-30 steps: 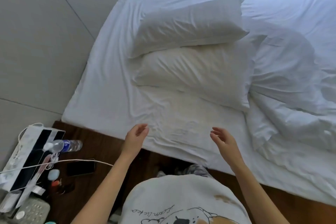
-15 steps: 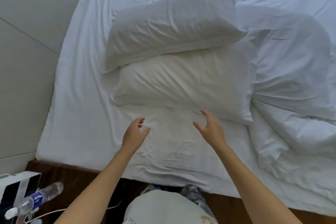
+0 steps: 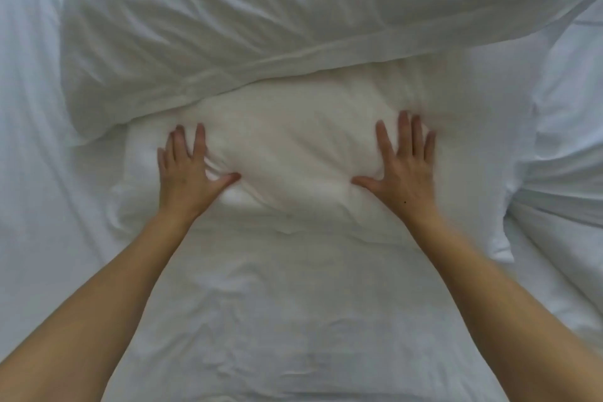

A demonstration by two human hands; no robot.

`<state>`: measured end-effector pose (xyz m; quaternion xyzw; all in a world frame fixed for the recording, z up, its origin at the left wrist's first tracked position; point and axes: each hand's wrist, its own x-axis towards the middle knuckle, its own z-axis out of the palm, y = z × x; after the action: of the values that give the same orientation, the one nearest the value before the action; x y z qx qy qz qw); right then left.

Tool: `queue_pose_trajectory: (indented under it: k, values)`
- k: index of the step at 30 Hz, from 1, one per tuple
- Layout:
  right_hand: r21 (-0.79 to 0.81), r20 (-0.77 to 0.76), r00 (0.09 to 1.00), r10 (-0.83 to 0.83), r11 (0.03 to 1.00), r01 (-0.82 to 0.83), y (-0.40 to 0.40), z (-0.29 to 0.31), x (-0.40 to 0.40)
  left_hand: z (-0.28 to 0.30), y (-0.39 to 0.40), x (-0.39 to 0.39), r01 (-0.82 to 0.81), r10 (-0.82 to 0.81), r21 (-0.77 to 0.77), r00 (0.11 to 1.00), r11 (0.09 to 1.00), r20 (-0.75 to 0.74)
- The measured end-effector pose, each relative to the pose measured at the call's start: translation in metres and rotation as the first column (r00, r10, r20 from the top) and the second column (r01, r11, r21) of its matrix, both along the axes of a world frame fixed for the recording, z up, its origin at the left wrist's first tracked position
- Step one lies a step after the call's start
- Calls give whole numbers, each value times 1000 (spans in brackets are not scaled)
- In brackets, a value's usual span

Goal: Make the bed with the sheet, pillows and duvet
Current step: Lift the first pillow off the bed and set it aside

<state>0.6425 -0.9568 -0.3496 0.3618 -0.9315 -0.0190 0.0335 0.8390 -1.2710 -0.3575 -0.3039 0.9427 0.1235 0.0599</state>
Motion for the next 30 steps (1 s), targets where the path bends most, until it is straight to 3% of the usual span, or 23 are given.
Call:
queue_pose_trajectory:
  k: [5,10,13,23,26,30]
  values:
    - [-64,-154,988,20,997,-31,-20,-46,-20,-55,-11,-20,66,-106,-241,982,968,-156]
    - [-120,-221,971,86,986,-115,-36,-66,-37,-77,-19,-44,223,-300,-316,928,922,-220]
    - [-93,-200,972,125,985,-145,-39,-64,-41,-76,-23,-53,283,-344,-255,908,925,-241]
    - [-278,-135,991,1,960,-39,-27,18,12,20,-30,-12,246,-303,-199,889,948,-343]
    - [-344,-57,996,-64,938,41,-2,43,60,57,-15,20,225,-281,-181,874,957,-396]
    - [-366,86,995,-58,927,86,67,60,155,84,37,108,346,-397,-195,827,918,-398]
